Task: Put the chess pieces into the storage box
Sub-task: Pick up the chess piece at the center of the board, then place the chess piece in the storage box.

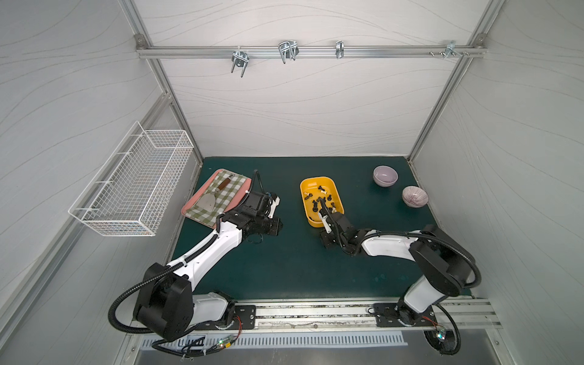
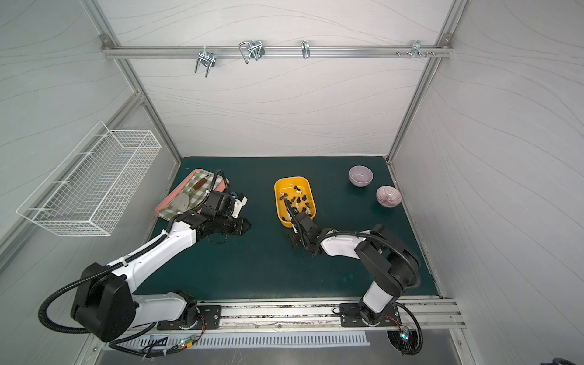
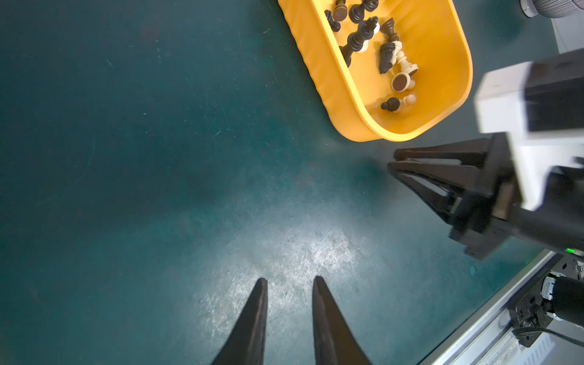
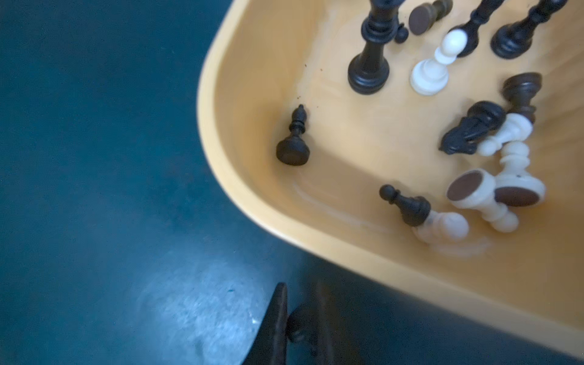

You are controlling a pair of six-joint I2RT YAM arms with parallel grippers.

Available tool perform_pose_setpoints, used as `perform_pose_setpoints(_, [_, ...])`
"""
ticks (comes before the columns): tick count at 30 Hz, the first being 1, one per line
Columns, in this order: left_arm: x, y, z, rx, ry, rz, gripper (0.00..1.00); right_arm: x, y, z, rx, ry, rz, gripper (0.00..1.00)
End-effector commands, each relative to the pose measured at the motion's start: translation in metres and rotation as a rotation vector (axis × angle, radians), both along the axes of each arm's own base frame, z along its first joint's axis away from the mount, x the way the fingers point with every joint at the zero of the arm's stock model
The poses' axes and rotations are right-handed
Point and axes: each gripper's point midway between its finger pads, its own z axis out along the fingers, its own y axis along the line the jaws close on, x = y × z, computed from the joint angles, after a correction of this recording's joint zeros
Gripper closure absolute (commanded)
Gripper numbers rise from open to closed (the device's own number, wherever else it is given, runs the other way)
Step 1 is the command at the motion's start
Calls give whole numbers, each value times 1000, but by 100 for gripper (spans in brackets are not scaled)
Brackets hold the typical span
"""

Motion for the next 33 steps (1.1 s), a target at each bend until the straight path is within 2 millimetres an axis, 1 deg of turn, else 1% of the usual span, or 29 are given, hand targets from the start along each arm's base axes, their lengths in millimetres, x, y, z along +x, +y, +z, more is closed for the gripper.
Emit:
perform_pose_setpoints(1, [7, -2, 2, -17, -17, 7, 73, -9, -3, 21, 38, -13, 3, 86])
perform_pose_setpoints(5, [7, -2, 1, -15, -16, 9, 73, -12, -8, 53, 82, -54, 14, 86])
perform_pose_setpoints(8, [7, -2, -1, -15, -10, 13, 73, -6, -14, 78, 131, -81, 14, 86])
perform_pose_setpoints(13, [7, -2, 0, -24, -12, 20, 73, 22, -24, 114, 188, -109, 14, 86])
perform_pose_setpoints(15, [6, -2, -1, -28, -12, 23, 73, 35, -25, 122, 187, -120, 20, 85])
perform_pose_setpoints(18, [5, -1, 0, -30, -14, 27, 73, 52, -20, 132, 198, -121, 48, 85])
perform_pose_setpoints(21, [3, 0, 3, -34, -19, 32, 73, 70, -16, 137, 202, -130, 59, 85])
perform_pose_setpoints(25, [0, 0, 6, -53, -32, 39, 73, 96, -10, 137, 213, -119, 56, 85])
perform_pose_setpoints(28, [-2, 1, 3, -59, -31, 43, 73, 116, -5, 132, 218, -107, 49, 85])
perform_pose_setpoints(33, [-6, 2, 2, -61, -31, 43, 73, 144, 10, 123, 230, -92, 55, 85])
